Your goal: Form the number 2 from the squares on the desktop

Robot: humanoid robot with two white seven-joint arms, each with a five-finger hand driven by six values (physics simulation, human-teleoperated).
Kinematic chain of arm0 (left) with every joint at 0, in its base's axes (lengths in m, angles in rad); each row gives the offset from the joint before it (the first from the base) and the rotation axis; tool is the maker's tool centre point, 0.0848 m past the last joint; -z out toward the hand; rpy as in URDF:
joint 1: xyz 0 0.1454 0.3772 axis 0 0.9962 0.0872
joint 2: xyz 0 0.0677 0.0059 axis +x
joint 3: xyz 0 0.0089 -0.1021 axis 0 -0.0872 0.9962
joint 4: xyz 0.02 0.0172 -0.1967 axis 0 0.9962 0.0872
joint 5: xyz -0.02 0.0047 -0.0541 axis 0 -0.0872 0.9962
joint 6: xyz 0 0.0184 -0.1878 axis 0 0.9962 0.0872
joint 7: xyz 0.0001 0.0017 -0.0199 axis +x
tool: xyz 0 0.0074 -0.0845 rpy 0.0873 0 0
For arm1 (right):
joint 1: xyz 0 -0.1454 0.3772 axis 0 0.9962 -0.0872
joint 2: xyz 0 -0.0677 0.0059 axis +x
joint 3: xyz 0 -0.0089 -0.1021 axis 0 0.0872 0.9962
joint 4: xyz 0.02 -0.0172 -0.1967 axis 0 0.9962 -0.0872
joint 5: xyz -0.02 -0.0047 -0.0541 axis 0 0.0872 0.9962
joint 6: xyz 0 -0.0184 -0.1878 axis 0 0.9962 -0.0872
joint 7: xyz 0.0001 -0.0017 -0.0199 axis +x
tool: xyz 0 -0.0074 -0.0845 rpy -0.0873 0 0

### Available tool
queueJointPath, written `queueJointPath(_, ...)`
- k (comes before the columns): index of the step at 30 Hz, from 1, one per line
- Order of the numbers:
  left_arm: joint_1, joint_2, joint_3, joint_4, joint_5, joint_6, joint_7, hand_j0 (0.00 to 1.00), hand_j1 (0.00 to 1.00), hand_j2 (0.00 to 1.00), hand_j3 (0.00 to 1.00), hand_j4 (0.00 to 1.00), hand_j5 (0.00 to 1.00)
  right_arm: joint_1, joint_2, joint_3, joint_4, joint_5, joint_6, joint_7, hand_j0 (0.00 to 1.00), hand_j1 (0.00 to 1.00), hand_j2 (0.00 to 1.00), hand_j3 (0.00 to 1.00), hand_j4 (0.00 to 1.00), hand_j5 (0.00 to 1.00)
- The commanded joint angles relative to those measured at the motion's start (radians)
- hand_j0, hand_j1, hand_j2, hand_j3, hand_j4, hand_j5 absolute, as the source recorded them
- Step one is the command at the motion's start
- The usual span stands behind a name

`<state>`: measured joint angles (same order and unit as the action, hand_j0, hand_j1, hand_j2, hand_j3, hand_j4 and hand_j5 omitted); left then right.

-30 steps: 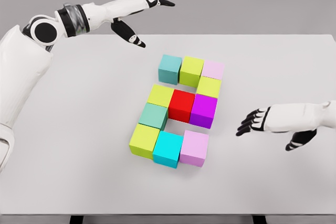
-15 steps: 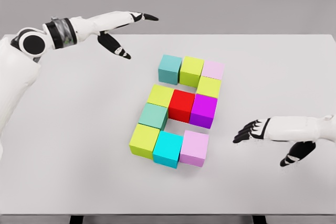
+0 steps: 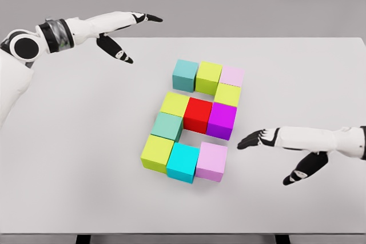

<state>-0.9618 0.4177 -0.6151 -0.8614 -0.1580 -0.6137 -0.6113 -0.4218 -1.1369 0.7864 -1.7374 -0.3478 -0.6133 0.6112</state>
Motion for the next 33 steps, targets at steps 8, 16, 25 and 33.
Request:
queueJointPath(8,-0.002,0.003,0.002,0.007,0.008,0.003,0.0,1.0,1.0,1.0,1.0,1.0,1.0,0.0,0.092,-0.001,0.018,-0.053,0.002,0.0,1.0,1.0,1.0,1.0,1.0,1.0)
queueJointPath(16,-0.005,0.003,0.003,0.01,0.008,0.003,0.0,1.0,1.0,1.0,1.0,1.0,1.0,0.006,0.12,-0.003,0.039,-0.069,0.002,0.0,1.0,1.0,1.0,1.0,1.0,1.0)
queueJointPath(25,-0.006,0.003,0.005,0.01,0.008,0.003,0.0,1.0,1.0,1.0,1.0,1.0,1.0,0.008,0.186,0.004,0.093,-0.069,0.002,0.0,1.0,1.0,1.0,1.0,1.0,1.0)
queueJointPath(33,-0.008,0.003,0.005,0.012,0.009,0.003,0.0,1.0,1.0,1.0,1.0,1.0,1.0,0.023,0.216,0.022,0.121,-0.069,0.002,0.0,1.0,1.0,1.0,1.0,1.0,1.0)
